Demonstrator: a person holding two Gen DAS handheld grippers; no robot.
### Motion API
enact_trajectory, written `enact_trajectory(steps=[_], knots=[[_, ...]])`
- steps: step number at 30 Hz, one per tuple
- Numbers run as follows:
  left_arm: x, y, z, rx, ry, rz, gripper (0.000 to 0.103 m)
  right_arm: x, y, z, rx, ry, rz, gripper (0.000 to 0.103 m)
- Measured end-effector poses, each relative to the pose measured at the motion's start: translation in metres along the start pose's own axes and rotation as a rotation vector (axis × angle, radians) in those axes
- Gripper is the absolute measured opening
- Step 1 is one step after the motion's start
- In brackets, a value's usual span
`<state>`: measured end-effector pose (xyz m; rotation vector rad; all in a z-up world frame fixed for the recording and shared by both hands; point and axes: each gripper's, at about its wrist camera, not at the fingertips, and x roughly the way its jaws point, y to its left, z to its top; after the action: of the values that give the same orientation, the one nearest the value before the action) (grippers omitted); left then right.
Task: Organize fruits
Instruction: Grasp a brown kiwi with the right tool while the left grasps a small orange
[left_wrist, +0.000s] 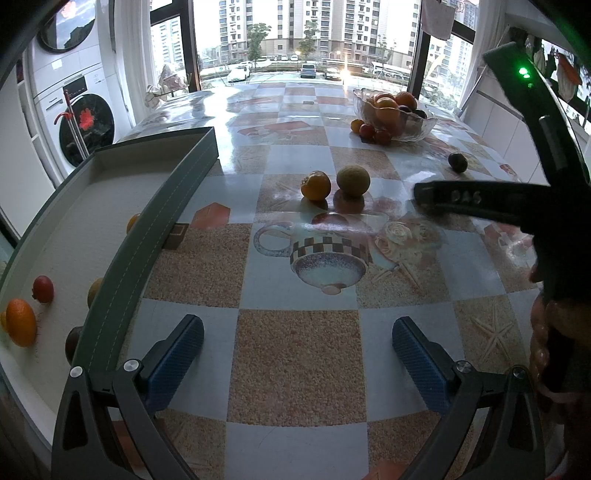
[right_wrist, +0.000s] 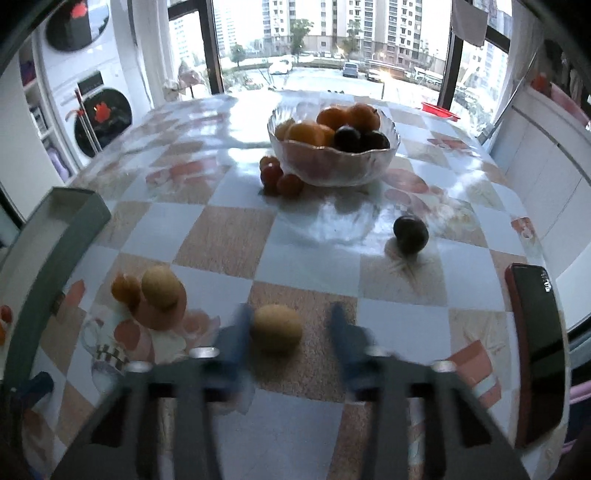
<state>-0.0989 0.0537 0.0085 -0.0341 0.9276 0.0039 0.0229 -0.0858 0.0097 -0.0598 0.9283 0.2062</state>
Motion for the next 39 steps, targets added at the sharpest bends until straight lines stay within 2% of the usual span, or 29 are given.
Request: enact_trajectory(steps=[4,14,18,22,23,24,25,32,37,38,39], knots=[[0.0,0.0,0.0,0.0,0.0,0.0,0.102,-0.01,-0.019,-0.009,0.075,-0.007,0.088,0.029],[0.002,-0.001,0.004,0.007,0.015,-0.001,0.102,-0.046,-0.044,-0.059,0.113,0.0,0.125,0.029],[0.017,-0.013,0.026,0.02,0.038,0.009,0.102,-0.054,-0.056,-0.071,0.146,-0.011,0.125,0.029],[0.028,-0.014,0.051,0.02,0.017,0.033,0.102,-0.057,-0.06,-0.076,0.159,-0.013,0.136,0.029],[0.031,-0.015,0.057,0.028,0.014,0.036,0.1,-0.057,-0.06,-0.076,0.161,-0.014,0.137,0.029],[0.034,-0.017,0.062,0.042,0.01,0.038,0.092,-0.056,-0.06,-0.076,0.163,-0.015,0.138,0.029],[0.038,-0.018,0.065,0.058,0.016,0.041,0.09,-0.058,-0.06,-0.077,0.164,-0.016,0.139,0.029],[0.055,-0.025,0.085,0.088,0.009,0.052,0.089,-0.058,-0.061,-0.077,0.173,-0.017,0.148,0.029],[0.057,-0.022,0.089,0.074,0.006,-0.007,0.067,-0.058,-0.061,-0.077,0.174,-0.014,0.146,0.029],[0.058,-0.023,0.09,0.071,0.005,-0.03,0.057,-0.058,-0.061,-0.077,0.173,-0.014,0.146,0.029],[0.057,-0.025,0.09,0.075,0.001,-0.044,0.042,-0.058,-0.061,-0.078,0.174,-0.012,0.145,0.029]])
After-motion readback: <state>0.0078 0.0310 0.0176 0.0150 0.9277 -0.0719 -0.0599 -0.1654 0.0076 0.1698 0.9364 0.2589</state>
